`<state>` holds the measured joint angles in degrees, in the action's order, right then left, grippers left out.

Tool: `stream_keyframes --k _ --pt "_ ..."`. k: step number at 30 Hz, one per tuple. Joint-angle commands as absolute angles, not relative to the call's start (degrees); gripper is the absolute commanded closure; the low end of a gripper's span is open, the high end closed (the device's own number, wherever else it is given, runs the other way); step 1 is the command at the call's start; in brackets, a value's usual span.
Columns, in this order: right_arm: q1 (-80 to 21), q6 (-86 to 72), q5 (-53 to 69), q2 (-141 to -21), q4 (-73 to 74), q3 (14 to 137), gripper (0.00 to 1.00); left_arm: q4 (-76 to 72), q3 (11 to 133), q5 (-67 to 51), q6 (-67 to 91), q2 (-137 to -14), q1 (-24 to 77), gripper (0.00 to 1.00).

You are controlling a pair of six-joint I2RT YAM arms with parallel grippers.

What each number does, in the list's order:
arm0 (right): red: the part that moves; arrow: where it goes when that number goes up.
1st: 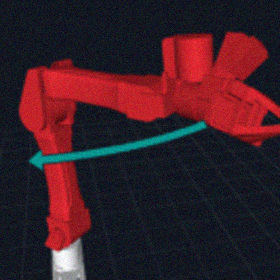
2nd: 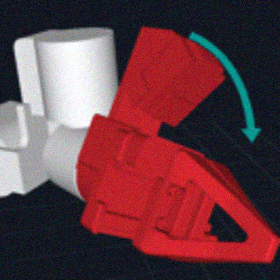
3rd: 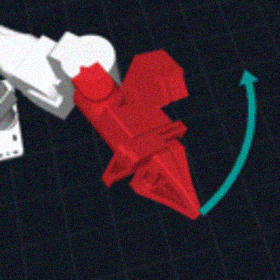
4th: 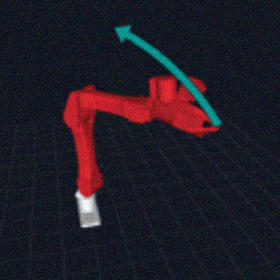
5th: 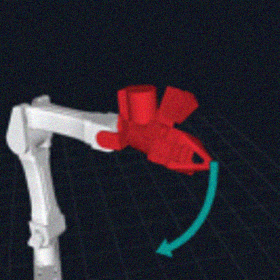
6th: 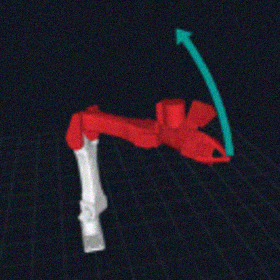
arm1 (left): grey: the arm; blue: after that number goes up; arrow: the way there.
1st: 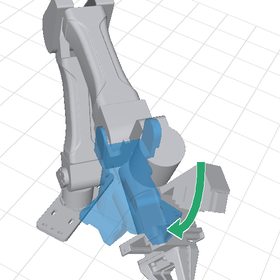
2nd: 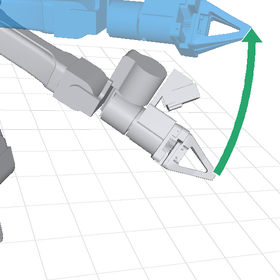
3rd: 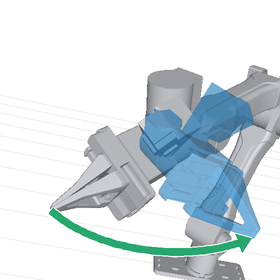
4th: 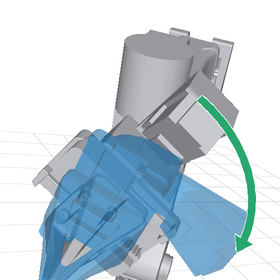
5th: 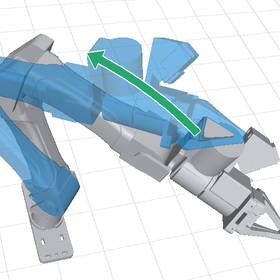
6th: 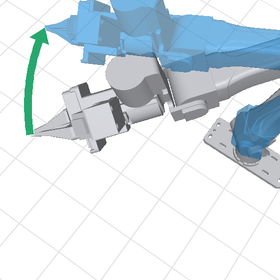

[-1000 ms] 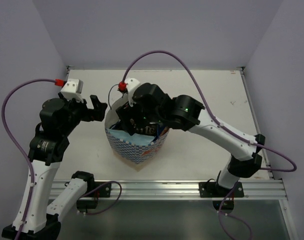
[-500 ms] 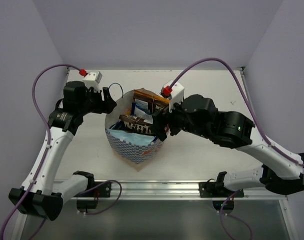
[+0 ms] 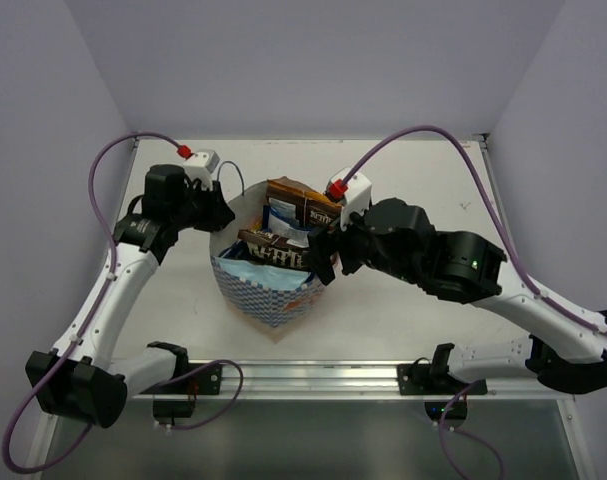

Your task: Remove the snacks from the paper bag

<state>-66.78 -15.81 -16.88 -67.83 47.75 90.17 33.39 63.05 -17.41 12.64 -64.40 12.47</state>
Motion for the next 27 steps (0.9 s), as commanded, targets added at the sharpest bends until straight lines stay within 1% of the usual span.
stream_keyframes --k 1,2,3,6,12,13,16,20,23,25,27 --pt "-66.88 -15.38 -17.93 -66.71 44.47 89.39 0.14 29.44 63.45 -16.96 10.64 -65.03 12.92 0.81" --pt "-66.88 -15.12 -17.84 -66.71 44.21 89.21 0.14 29.44 63.72 -16.88 10.37 -65.3 13.01 0.94" --pt "-66.88 -14.94 -17.75 -66.71 43.95 89.03 0.14 29.18 64.07 -16.96 9.68 -65.56 13.09 1.0" --pt "-66.88 -13.63 -17.75 -67.15 42.89 89.03 0.15 29.09 66.7 -16.44 7.22 -66.79 13.18 1.0" --pt "-66.88 -9.5 -18.19 -69.43 40.35 91.4 0.16 27.43 77.06 -12.49 0.37 -68.2 13.18 1.0" --pt "-66.88 -9.06 -18.72 -69.61 39.04 91.58 0.16 27.33 80.04 -12.31 -0.08 -68.9 13.18 1.0" --pt "-66.88 -7.74 -20.56 -70.14 35.79 91.41 0.16 26.11 83.67 -13.44 -2.99 -69.61 13.18 1.0" --pt "-66.88 -4.58 -20.65 -68.82 28.41 86.85 0.16 24.7 82.97 -15.82 -4.04 -68.82 13.36 1.0" --pt "-66.88 -5.96 -20.13 -67.41 23.04 82.1 0.16 23.03 78.94 -16.43 -4.13 -66.45 13.8 1.0" --pt "-66.62 -6.85 -18.73 -68.11 19.97 79.2 0.18 21.19 74.55 -16.35 -3.26 -64.18 13.97 1.0" --pt "-66.45 -8.52 -16.45 -69.78 18.73 78.14 0.23 21.01 71.82 -16.08 -1.59 -63.2 14.06 1.0"
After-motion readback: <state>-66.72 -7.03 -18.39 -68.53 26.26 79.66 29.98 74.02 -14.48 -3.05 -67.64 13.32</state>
